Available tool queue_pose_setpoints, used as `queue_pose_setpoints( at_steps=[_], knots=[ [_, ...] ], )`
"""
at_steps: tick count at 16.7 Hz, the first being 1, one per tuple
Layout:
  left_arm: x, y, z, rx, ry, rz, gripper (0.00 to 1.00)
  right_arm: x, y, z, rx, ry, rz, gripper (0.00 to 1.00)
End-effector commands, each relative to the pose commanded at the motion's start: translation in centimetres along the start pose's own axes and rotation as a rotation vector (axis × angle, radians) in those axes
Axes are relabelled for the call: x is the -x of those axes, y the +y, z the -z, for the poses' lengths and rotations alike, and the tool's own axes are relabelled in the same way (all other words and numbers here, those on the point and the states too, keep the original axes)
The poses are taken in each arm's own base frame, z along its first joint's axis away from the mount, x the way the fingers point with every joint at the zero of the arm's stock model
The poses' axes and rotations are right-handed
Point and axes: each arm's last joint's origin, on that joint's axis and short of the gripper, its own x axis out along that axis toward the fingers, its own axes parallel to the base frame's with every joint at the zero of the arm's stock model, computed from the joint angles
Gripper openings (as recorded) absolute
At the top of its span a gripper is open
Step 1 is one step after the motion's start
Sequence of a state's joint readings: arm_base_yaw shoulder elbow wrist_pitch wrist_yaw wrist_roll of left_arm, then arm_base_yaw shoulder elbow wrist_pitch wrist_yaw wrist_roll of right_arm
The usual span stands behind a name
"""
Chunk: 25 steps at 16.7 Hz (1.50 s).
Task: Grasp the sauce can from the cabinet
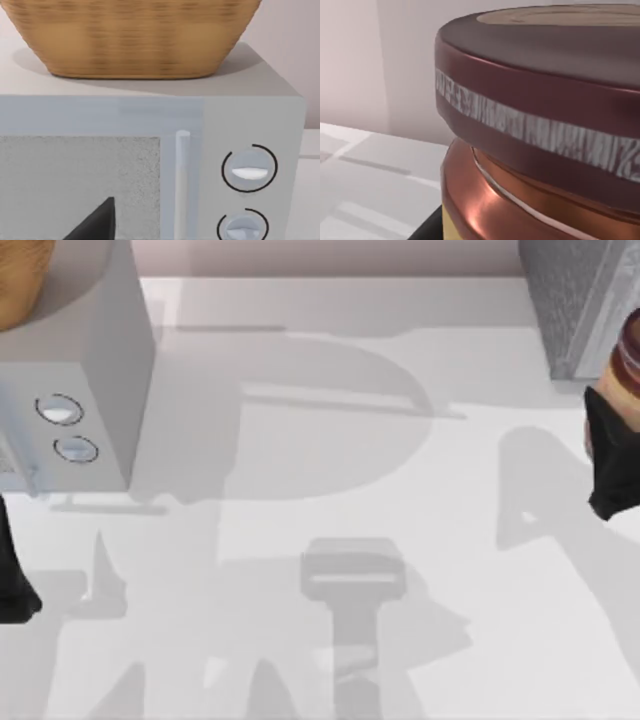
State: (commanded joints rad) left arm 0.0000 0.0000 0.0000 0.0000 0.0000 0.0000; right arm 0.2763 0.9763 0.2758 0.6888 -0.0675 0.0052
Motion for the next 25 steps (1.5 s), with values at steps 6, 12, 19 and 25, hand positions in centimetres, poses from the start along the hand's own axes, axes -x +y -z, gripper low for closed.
queue_pose_setpoints(
  at_steps=[6,12,19,25],
  knots=[
    [0.0,0.0,0.0,0.000,0.000,0.000,1.00,-4.2,1.8,1.1,0.004,0.001,-0.105,0.00],
    [0.0,0.0,0.0,0.000,0.000,0.000,1.00,-8.1,4.3,3.0,0.005,-0.033,-0.212,0.00],
    [0.0,0.0,0.0,0.000,0.000,0.000,1.00,-11.4,8.0,8.2,0.000,-0.023,-0.343,0.00],
    [0.0,0.0,0.0,0.000,0.000,0.000,1.00,-12.3,10.1,11.8,-0.004,-0.012,-0.413,0.00]
  ],
)
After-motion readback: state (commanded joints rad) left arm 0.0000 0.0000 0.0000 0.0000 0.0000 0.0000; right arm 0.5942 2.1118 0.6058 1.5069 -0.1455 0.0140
